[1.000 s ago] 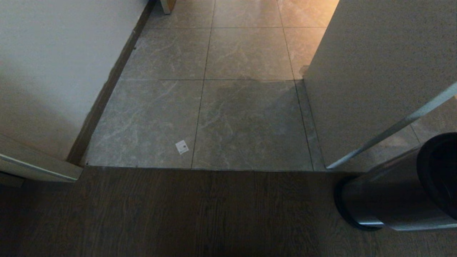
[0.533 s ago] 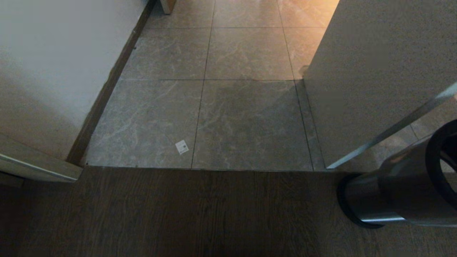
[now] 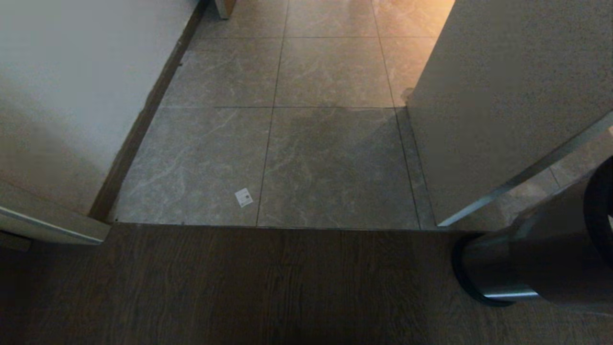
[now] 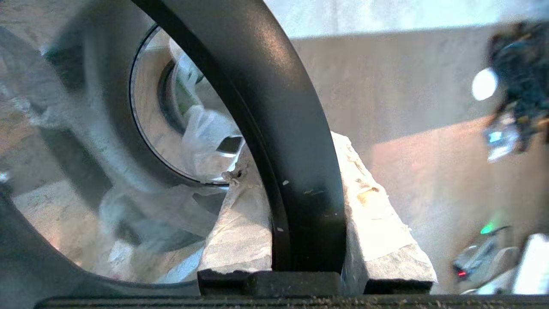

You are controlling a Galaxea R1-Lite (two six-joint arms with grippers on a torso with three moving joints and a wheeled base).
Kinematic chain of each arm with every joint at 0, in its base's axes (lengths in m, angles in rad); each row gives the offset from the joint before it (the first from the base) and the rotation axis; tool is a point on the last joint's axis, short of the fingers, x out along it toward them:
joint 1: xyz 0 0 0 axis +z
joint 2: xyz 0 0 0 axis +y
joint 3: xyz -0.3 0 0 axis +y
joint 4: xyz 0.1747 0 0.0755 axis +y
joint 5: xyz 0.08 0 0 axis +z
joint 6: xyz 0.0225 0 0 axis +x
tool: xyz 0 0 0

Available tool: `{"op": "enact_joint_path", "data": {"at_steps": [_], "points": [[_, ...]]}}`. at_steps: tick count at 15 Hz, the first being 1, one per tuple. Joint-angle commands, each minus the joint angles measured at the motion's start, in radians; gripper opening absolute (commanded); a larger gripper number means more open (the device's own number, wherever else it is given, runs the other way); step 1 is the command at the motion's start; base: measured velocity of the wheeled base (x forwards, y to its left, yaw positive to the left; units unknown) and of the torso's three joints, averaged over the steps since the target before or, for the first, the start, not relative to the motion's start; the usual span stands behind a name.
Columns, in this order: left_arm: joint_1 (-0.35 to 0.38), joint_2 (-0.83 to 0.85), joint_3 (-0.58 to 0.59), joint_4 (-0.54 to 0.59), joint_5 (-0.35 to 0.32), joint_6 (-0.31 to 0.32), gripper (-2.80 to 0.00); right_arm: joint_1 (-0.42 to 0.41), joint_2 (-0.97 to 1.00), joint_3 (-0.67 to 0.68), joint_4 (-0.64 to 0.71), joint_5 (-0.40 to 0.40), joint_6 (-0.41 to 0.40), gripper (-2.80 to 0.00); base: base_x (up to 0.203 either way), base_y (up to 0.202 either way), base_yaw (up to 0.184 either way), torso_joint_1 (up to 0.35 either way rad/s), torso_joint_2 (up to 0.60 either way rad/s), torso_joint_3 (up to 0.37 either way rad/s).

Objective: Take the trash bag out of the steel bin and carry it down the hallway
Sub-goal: Place the outer trash can on the ground

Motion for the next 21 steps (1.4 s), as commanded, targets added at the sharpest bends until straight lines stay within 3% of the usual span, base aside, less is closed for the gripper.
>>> {"op": "enact_joint_path", "data": {"at_steps": [1,4,8,11,16,21], "points": [[0.000,0.000,0.000,0.000,0.000,-0.001,-2.80,-0.029,-0.017,-0.028,-0.005,-0.011,-0.009,-2.80,0.000,0.000,0.000,0.000,0.00,0.000],[0.000,0.000,0.000,0.001,0.000,-0.001,-2.80,-0.139,0.019,-0.068,-0.011,-0.026,-0.039,-2.80,0.000,0.000,0.000,0.000,0.00,0.000],[0.000,0.000,0.000,0.000,0.000,-0.001,-2.80,-0.257,0.113,-0.101,-0.054,-0.113,-0.041,-2.80,0.000,0.000,0.000,0.000,0.00,0.000],[0.000,0.000,0.000,0.000,0.000,-0.001,-2.80,-0.327,0.238,-0.148,-0.091,-0.117,-0.042,-2.80,0.000,0.000,0.000,0.000,0.00,0.000],[0.000,0.000,0.000,0.000,0.000,-0.001,-2.80,-0.409,0.488,-0.316,-0.093,-0.091,-0.036,-2.80,0.000,0.000,0.000,0.000,0.00,0.000],[0.000,0.000,0.000,0.000,0.000,-0.001,-2.80,-0.433,0.742,-0.440,-0.133,0.019,0.018,-2.80,0.000,0.000,0.000,0.000,0.00,0.000]]}}
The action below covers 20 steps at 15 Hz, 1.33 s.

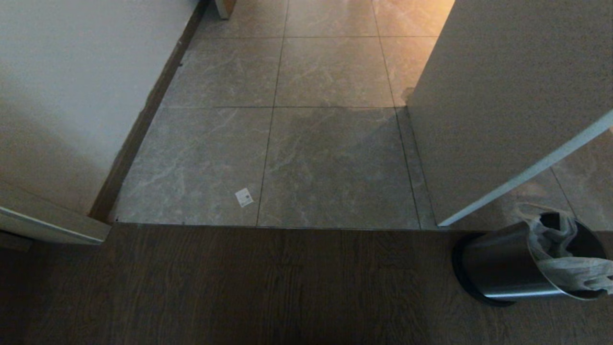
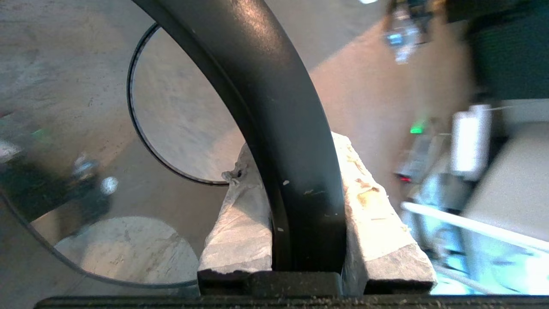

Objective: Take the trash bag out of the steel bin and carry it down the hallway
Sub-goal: Place the outer trash can on the ground

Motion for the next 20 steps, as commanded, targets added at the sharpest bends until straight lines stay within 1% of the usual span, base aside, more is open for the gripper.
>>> {"op": "enact_joint_path", "data": {"at_steps": [1,2,5,6,8,9,10,11,13,14,15,17,18,20], "points": [[0.000,0.000,0.000,0.001,0.000,-0.001,-2.80,-0.006,0.173,-0.046,-0.029,0.090,0.035,-2.80,0.000,0.000,0.000,0.000,0.00,0.000],[0.000,0.000,0.000,0.001,0.000,-0.001,-2.80,-0.007,0.218,-0.053,-0.054,0.134,0.045,-2.80,0.000,0.000,0.000,0.000,0.00,0.000],[0.000,0.000,0.000,0.000,0.000,-0.001,-2.80,-0.016,0.336,-0.063,-0.131,0.231,0.063,-2.80,0.000,0.000,0.000,0.000,0.00,0.000],[0.000,0.000,0.000,0.000,0.000,-0.001,-2.80,-0.037,0.369,-0.068,-0.142,0.287,0.064,-2.80,0.000,0.000,0.000,0.000,0.00,0.000],[0.000,0.000,0.000,0.001,0.000,-0.001,-2.80,-0.112,0.399,-0.073,-0.144,0.376,0.058,-2.80,0.000,0.000,0.000,0.000,0.00,0.000],[0.000,0.000,0.000,0.000,0.000,-0.001,-2.80,-0.144,0.421,-0.072,-0.141,0.398,0.055,-2.80,0.000,0.000,0.000,0.000,0.00,0.000],[0.000,0.000,0.000,0.000,0.000,-0.001,-2.80,-0.163,0.448,-0.075,-0.142,0.405,0.050,-2.80,0.000,0.000,0.000,0.000,0.00,0.000],[0.000,0.000,0.000,0.000,0.000,-0.001,-2.80,-0.169,0.475,-0.075,-0.144,0.407,0.039,-2.80,0.000,0.000,0.000,0.000,0.00,0.000],[0.000,0.000,0.000,0.000,0.000,-0.001,-2.80,-0.170,0.534,-0.070,-0.146,0.415,-0.028,-2.80,0.000,0.000,0.000,0.000,0.00,0.000],[0.000,0.000,0.000,0.000,0.000,-0.001,-2.80,-0.170,0.557,-0.067,-0.147,0.446,-0.071,-2.80,0.000,0.000,0.000,0.000,0.00,0.000],[0.000,0.000,0.000,0.000,0.000,-0.001,-2.80,-0.171,0.576,-0.067,-0.149,0.507,-0.134,-2.80,0.000,0.000,0.000,0.000,0.00,0.000],[0.000,0.000,0.000,0.000,0.000,-0.001,-2.80,-0.183,0.604,-0.064,-0.151,0.622,-0.315,-2.80,0.000,0.000,0.000,0.000,0.00,0.000],[0.000,0.000,0.000,0.000,0.000,-0.001,-2.80,-0.198,0.615,-0.043,-0.153,0.665,-0.373,-2.80,0.000,0.000,0.000,0.000,0.00,0.000],[0.000,0.000,0.000,0.000,0.000,-0.001,-2.80,-0.223,0.642,-0.037,-0.160,0.683,-0.396,-2.80,0.000,0.000,0.000,0.000,0.00,0.000]]}}
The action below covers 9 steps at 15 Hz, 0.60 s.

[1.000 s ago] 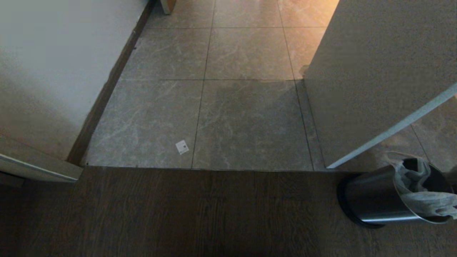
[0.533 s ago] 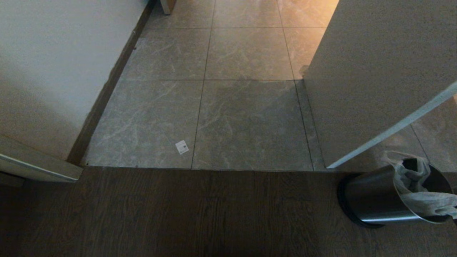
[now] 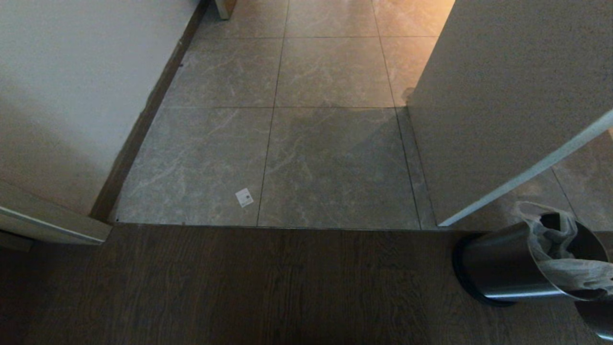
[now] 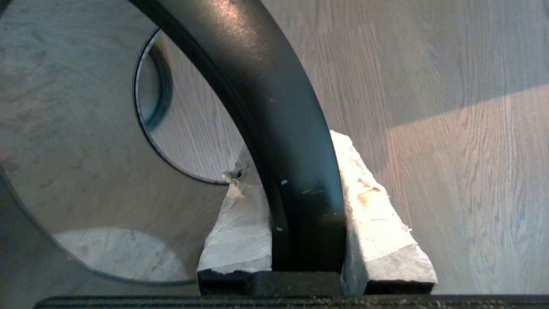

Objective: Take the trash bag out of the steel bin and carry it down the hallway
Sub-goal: Place the outer trash can on the ground

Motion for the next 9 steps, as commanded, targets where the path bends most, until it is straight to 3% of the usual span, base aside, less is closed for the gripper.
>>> {"op": "enact_joint_path", "data": {"at_steps": [1,3,9], "points": [[0.000,0.000,0.000,0.000,0.000,-0.001,-2.80,-0.023,0.051,-0.010,-0.034,0.015,-0.023,-2.80,0.000,0.000,0.000,0.000,0.00,0.000],[0.000,0.000,0.000,0.001,0.000,-0.001,-2.80,-0.050,0.080,-0.015,-0.089,0.018,-0.024,-2.80,0.000,0.000,0.000,0.000,0.00,0.000],[0.000,0.000,0.000,0.000,0.000,-0.001,-2.80,-0.127,0.128,-0.075,-0.087,0.003,0.017,-2.80,0.000,0.000,0.000,0.000,0.00,0.000]]}}
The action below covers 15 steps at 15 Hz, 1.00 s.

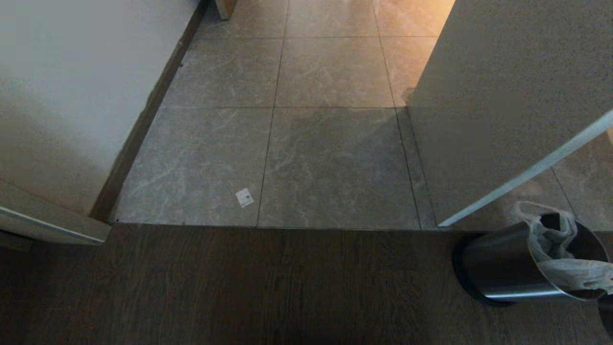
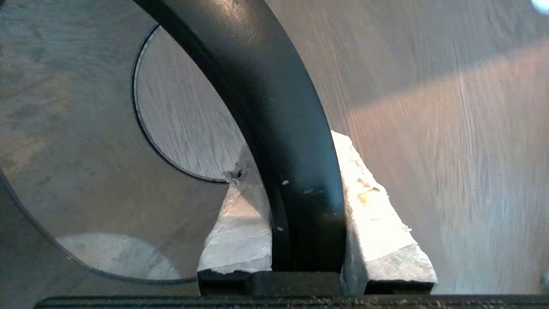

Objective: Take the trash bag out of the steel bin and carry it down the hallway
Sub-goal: Place the outer trash can on the ground

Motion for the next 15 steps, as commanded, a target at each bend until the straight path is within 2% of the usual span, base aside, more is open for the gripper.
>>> {"op": "enact_joint_path", "data": {"at_steps": [1,2,5,6,11,15], "points": [[0.000,0.000,0.000,0.000,0.000,-0.001,-2.80,-0.014,0.040,-0.040,0.000,0.001,0.037,-2.80,0.000,0.000,0.000,0.000,0.00,0.000],[0.000,0.000,0.000,0.000,0.000,-0.001,-2.80,-0.014,0.059,-0.069,-0.001,-0.012,0.091,-2.80,0.000,0.000,0.000,0.000,0.00,0.000],[0.000,0.000,0.000,0.001,0.000,-0.001,-2.80,-0.011,0.125,-0.164,-0.006,-0.184,0.241,-2.80,0.000,0.000,0.000,0.000,0.00,0.000],[0.000,0.000,0.000,0.001,0.000,-0.001,-2.80,-0.004,0.138,-0.176,-0.005,-0.203,0.265,-2.80,0.000,0.000,0.000,0.000,0.00,0.000],[0.000,0.000,0.000,0.000,0.000,-0.001,-2.80,0.006,0.177,-0.190,-0.002,-0.247,0.287,-2.80,0.000,0.000,0.000,0.000,0.00,0.000],[0.000,0.000,0.000,0.000,0.000,-0.001,-2.80,0.018,0.203,-0.194,-0.015,-0.246,0.290,-2.80,0.000,0.000,0.000,0.000,0.00,0.000]]}}
